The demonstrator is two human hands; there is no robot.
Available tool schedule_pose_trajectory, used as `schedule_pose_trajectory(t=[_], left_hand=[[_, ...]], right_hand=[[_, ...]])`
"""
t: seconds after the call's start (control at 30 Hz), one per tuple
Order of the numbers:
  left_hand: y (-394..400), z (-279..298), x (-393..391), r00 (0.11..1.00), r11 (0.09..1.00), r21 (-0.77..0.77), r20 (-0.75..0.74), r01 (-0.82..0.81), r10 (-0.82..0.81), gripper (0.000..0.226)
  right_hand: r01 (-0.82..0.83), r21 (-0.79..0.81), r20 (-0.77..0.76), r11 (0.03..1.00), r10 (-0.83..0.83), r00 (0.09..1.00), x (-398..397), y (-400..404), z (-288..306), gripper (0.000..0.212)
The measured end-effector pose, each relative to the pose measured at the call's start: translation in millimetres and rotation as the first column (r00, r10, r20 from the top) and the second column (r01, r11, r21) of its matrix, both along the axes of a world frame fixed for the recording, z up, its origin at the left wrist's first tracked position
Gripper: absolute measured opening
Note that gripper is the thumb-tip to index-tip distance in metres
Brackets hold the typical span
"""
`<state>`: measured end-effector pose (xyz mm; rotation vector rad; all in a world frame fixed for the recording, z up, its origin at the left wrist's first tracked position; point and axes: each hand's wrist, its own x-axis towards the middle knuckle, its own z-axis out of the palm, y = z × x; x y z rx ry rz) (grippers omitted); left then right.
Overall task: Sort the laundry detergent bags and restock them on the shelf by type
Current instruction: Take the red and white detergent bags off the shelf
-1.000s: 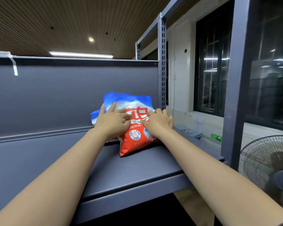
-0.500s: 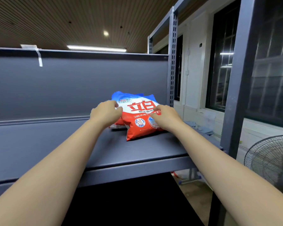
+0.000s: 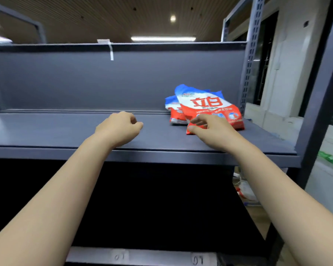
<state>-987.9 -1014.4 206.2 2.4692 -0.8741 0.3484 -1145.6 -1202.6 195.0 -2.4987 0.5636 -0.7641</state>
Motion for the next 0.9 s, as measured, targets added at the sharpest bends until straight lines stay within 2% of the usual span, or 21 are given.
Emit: schedule_pose_trajectory(t=[0.1,0.4,0.63,0.77,0.9], left_hand=[[34.5,-8.5,-7.7,0.999,0.998,0.06,-0.026,-0.02,0.022,0.027],[146.6,-38.1,-16.3,0.992,0.991,0.052,-0.005,-0.124,0.124,0.028],[244.8,-74.6,25.0,0.975,0.972,0.107,-0.053,-0.211,0.217,0.03],[310.1,-93.0,59.1,0.961,0.956,0.16,-0.086,-0.246,0.262,0.029],[377.8,-106.7,93.6,0.95,0.943,0.202,-0.108,-0.266,0.292,0.029]], right_hand=[[-0.098,-0.003,-0.031,0.995,0.098,0.995,0.9,32.4,-4.1,0.033],[-0.28,-0.084,-0.004,0.956,0.281,0.96,15.1,128.4,-24.3,0.032],[-0.373,-0.125,-0.202,0.919,0.345,0.917,67.0,206.1,-63.7,0.041],[-0.399,-0.088,-0.316,0.913,0.354,0.88,105.0,260.0,-84.5,0.044],[-0.426,-0.06,-0.349,0.903,0.381,0.856,144.8,319.6,-101.7,0.045]])
